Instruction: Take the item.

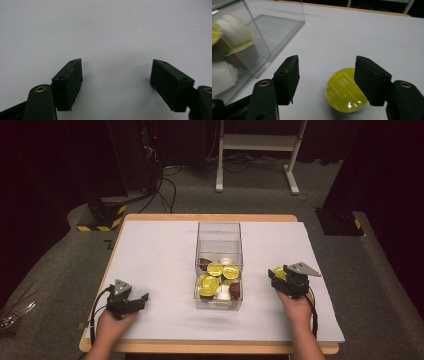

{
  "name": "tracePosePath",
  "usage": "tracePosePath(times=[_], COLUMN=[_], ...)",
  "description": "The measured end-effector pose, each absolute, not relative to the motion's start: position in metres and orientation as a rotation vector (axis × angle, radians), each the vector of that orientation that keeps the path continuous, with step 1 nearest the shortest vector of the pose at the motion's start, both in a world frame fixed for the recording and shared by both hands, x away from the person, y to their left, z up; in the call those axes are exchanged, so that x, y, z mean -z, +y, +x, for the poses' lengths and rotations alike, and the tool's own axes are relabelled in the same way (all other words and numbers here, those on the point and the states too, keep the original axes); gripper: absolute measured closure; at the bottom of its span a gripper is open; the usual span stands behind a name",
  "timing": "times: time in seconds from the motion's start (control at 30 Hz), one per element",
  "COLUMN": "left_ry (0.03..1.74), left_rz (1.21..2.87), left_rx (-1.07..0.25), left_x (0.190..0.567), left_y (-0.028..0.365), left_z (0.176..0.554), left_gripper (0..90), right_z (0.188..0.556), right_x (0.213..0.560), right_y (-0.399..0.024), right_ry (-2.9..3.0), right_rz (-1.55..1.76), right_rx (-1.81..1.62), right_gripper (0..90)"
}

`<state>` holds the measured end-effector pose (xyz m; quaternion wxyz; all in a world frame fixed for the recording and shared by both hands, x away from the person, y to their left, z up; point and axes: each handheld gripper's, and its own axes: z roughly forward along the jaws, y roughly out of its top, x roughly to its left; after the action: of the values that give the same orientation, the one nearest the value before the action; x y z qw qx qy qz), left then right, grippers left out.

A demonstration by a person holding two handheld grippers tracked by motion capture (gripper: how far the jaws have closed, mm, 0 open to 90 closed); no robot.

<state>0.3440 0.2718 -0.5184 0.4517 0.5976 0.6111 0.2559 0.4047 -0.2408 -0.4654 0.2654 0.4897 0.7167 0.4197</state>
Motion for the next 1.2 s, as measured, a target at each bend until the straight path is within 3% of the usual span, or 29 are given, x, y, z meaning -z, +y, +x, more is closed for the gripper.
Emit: tracePosePath(times=[0.5,1.2], left_ry=[1.509,1.516], left_rz=[1.475,1.459], left_rx=[-0.635,-0.638], left_x=[0.518,0.518], left_y=[0.272,0.272], left_z=[0.344,0.344], left_gripper=[26.7,27.6], right_z=[0.366,0.364], right_x=[0.472,0.477], right_y=[-0.221,-0.201], right_ry=[2.043,2.143], right_rz=[1.220,1.114], right_rx=[-1.169,-1.190], right_gripper=[43.7,43.0])
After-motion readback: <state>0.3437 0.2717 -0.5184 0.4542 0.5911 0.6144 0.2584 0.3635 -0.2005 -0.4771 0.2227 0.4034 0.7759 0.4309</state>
